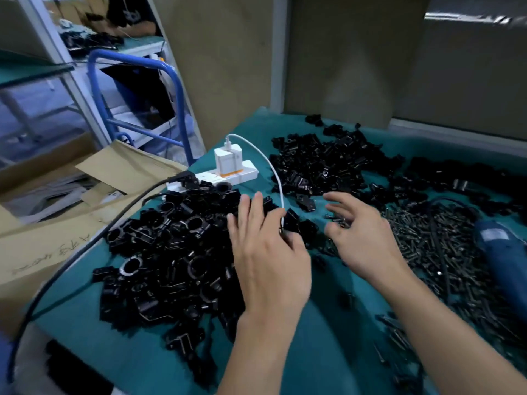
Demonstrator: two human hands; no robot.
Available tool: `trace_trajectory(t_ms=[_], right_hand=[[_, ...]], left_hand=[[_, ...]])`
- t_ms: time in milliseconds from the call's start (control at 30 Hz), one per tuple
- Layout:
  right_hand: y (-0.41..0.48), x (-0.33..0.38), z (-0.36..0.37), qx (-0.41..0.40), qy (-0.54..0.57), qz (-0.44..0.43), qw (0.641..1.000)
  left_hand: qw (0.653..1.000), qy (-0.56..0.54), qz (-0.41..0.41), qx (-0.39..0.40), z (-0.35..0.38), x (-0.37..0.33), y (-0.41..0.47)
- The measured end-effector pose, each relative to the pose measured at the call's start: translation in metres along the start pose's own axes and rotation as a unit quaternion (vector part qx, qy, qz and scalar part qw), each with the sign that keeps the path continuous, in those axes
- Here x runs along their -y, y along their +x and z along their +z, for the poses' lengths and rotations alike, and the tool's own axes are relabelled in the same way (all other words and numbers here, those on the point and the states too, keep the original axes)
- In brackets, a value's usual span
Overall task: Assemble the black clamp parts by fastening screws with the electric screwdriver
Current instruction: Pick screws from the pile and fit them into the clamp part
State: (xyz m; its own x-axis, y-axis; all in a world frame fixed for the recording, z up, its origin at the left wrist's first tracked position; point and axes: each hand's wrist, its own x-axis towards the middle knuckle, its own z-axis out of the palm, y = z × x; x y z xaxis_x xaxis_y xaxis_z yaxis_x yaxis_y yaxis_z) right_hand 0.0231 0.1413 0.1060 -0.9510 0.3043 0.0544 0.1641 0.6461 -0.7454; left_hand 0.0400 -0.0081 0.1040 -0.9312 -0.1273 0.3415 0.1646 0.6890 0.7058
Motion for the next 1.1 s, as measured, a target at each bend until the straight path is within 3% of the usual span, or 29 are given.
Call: trace_trajectory(t_ms=[100,167,233,300,333,400,533,800,1000,1100], right_hand=[[0.003,-0.019,-0.015,-0.012,-0.017,0.015,1.0],[0.017,-0.023,-0.02,0.0,-0.071,0.01,0.997],[0.04,-0.023,-0.025,0.037,-0.116,0.011,0.993],[0.064,-0.023,-0.027,0.082,-0.118,0.006,0.99],[0.076,-0.024,-0.028,0.096,-0.124,0.003,0.988],[0.097,-0.029,-0.027,0.095,-0.155,0.008,0.983],[0.132,-0.035,-0.02,0.062,-0.278,0.009,0.958],[0.127,-0.041,-0.035,0.075,-0.341,-0.046,0.936],[0.089,-0.06,-0.05,-0.043,-0.305,-0.051,0.95],[0.074,-0.064,-0.06,-0.089,-0.218,-0.005,0.972]], left_hand=[[0.997,-0.044,0.06,-0.029,0.021,-0.012,-0.007],[0.993,-0.099,0.06,0.015,0.036,-0.03,0.0],[0.977,-0.181,-0.037,0.109,0.053,-0.052,0.016],[0.926,-0.295,-0.173,0.159,0.074,-0.066,0.032],[0.907,-0.323,-0.222,0.152,0.085,-0.07,0.036],[0.906,-0.313,-0.264,0.105,0.103,-0.07,0.037],[0.95,-0.219,-0.192,0.109,0.13,-0.06,0.024],[0.972,-0.149,-0.121,0.138,0.14,-0.055,0.032],[0.978,-0.145,-0.04,0.145,0.139,-0.058,0.025],[0.971,-0.178,0.021,0.155,0.136,-0.063,0.02]])
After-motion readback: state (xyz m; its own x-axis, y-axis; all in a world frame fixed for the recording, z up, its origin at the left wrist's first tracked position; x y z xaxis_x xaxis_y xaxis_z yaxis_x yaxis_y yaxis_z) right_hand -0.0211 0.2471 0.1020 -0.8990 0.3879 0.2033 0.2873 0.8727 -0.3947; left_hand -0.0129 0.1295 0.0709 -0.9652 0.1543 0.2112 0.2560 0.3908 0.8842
